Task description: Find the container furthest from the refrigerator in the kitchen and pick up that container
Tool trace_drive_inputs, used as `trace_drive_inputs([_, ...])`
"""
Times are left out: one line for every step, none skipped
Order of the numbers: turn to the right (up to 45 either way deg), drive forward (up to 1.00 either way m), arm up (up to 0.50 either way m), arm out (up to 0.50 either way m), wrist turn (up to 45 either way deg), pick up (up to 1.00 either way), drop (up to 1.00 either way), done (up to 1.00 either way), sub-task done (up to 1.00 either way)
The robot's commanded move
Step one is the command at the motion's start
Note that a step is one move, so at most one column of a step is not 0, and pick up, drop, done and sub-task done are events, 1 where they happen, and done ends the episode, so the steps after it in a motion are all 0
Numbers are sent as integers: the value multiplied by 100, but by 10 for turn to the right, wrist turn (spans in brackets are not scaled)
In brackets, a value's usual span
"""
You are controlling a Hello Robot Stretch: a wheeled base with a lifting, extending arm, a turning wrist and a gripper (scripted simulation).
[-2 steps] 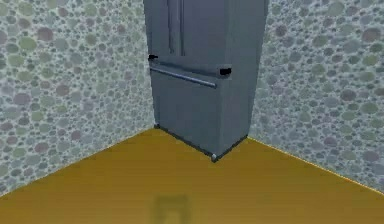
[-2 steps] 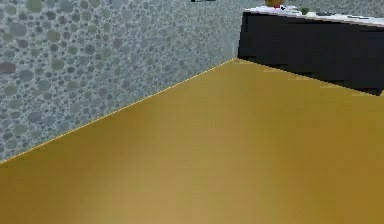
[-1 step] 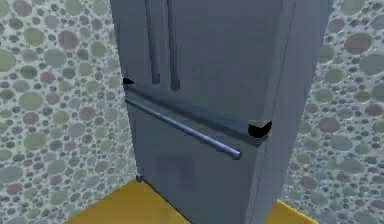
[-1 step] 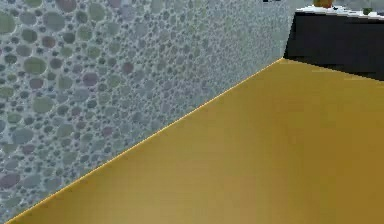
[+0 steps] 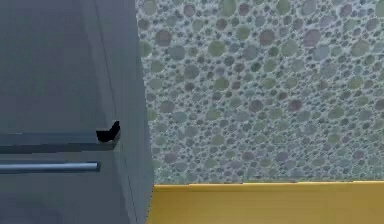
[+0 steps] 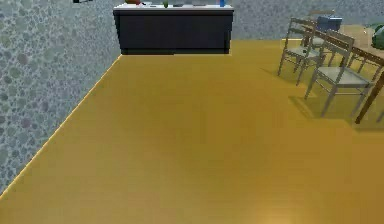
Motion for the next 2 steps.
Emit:
trace_drive_inputs([450,0,0,0,0,0,0,0,0])
trace_drive_inputs([450,0,0,0,0,0,0,0,0])
